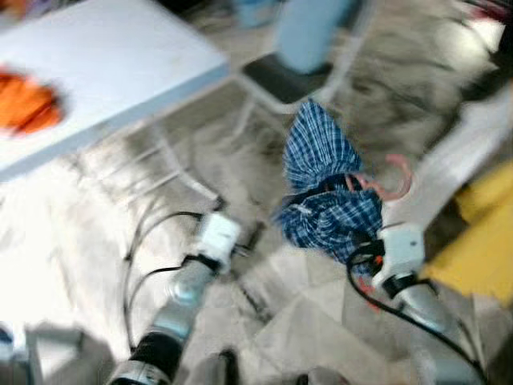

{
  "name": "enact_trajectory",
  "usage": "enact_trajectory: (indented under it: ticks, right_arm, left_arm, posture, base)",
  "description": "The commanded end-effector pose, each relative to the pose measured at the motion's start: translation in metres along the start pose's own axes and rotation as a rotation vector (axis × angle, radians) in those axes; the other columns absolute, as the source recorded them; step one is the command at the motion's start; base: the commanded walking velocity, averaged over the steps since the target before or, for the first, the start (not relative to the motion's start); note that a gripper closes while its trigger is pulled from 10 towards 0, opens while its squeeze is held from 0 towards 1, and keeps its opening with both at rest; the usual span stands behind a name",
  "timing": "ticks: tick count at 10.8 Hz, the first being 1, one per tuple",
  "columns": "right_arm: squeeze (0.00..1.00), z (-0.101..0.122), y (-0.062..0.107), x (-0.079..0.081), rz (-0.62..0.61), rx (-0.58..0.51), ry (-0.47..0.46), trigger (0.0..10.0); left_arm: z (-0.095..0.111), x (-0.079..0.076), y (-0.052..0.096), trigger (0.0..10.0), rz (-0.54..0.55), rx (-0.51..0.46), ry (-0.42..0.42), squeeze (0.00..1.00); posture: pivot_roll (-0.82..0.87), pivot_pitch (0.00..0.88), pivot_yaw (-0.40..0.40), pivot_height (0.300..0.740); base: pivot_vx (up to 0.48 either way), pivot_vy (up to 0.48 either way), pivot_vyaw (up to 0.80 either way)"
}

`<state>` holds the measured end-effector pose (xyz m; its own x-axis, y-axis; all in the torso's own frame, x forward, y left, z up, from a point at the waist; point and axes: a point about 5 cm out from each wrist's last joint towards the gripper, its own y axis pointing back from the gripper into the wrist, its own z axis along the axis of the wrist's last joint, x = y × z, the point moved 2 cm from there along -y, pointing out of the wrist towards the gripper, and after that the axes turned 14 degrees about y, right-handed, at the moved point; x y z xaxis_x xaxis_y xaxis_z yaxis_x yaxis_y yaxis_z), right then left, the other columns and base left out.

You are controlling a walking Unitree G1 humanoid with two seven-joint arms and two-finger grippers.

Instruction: Hang hanger

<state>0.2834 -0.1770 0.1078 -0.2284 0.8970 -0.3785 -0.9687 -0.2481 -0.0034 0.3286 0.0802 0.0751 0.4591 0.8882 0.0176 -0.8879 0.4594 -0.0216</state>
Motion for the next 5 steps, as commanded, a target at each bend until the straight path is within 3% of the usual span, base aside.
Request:
enact_trajectory:
  ticks: [1,3,5]
  right_arm:
    - [0.00,0.018,-0.006,0.013,0.096,-0.064,-0.016,10.0]
    - [0.00,0.033,-0.004,0.025,0.237,-0.101,-0.010,10.0]
    - [0.00,0.041,-0.002,0.028,0.293,-0.120,-0.021,10.0]
  left_arm:
    - [-0.001,0.009,0.005,10.0,0.012,0.004,-0.030,0.00]
    - [0.015,0.003,-0.001,10.0,-0.032,-0.074,-0.069,0.00]
    - [0.027,-0.001,-0.011,10.0,-0.071,-0.115,-0.094,0.00]
  posture:
    - [-0.18,0.203,0.045,0.740]
    - [-0.19,0.203,0.037,0.740]
    - [-0.19,0.199,0.041,0.740]
  base:
    - [0.000,0.000,0.80]
    - [0.000,0.000,0.71]
    - [0.000,0.000,0.00]
